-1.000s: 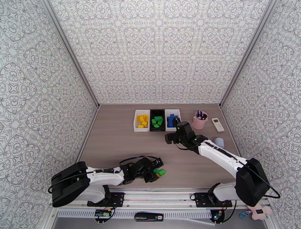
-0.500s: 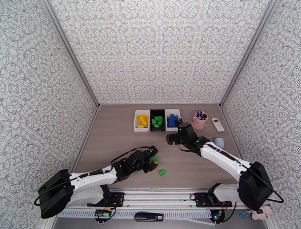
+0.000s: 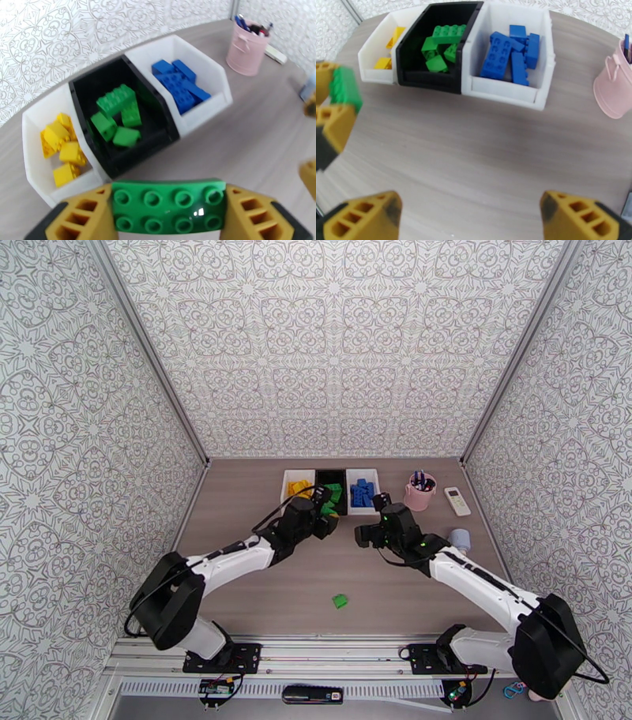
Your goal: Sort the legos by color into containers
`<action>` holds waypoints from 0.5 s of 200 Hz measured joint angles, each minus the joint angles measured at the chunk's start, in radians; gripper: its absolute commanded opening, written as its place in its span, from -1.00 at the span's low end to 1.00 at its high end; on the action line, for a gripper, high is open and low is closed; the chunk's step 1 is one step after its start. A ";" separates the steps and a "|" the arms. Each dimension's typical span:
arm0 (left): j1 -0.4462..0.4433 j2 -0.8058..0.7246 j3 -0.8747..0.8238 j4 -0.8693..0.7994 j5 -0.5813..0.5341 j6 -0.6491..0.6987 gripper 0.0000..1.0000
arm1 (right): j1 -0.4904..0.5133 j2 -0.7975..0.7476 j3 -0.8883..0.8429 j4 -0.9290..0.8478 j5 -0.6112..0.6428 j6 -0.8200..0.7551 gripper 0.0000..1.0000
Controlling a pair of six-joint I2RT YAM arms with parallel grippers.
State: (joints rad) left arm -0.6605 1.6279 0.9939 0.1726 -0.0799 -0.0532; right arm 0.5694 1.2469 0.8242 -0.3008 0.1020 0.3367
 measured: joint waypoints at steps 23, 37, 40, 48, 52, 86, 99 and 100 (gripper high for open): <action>0.032 0.113 0.107 0.019 0.007 0.000 -0.13 | 0.000 -0.021 -0.005 -0.008 0.003 0.000 0.92; 0.049 0.178 0.167 0.028 0.008 0.000 -0.12 | 0.000 -0.038 -0.013 -0.011 0.007 0.000 0.92; 0.053 0.194 0.182 0.031 0.008 0.000 -0.12 | 0.000 -0.044 -0.016 -0.013 0.010 0.000 0.92; 0.064 0.235 0.218 0.038 0.010 0.000 -0.11 | 0.000 -0.057 -0.024 -0.018 0.014 0.001 0.92; 0.069 0.254 0.233 0.042 0.012 0.000 -0.10 | 0.000 -0.064 -0.029 -0.021 0.016 0.001 0.92; 0.101 0.394 0.352 0.058 0.034 0.000 -0.05 | -0.003 -0.107 -0.051 -0.049 0.037 0.004 0.92; 0.106 0.427 0.380 0.061 0.039 0.000 -0.02 | -0.004 -0.116 -0.051 -0.057 0.045 0.004 0.92; 0.107 0.431 0.382 0.061 0.039 0.000 0.00 | -0.005 -0.118 -0.051 -0.058 0.047 0.004 0.92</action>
State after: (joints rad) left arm -0.5537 2.0590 1.3758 0.2340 -0.0406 -0.0536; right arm 0.5648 1.1290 0.7731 -0.3588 0.1486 0.3408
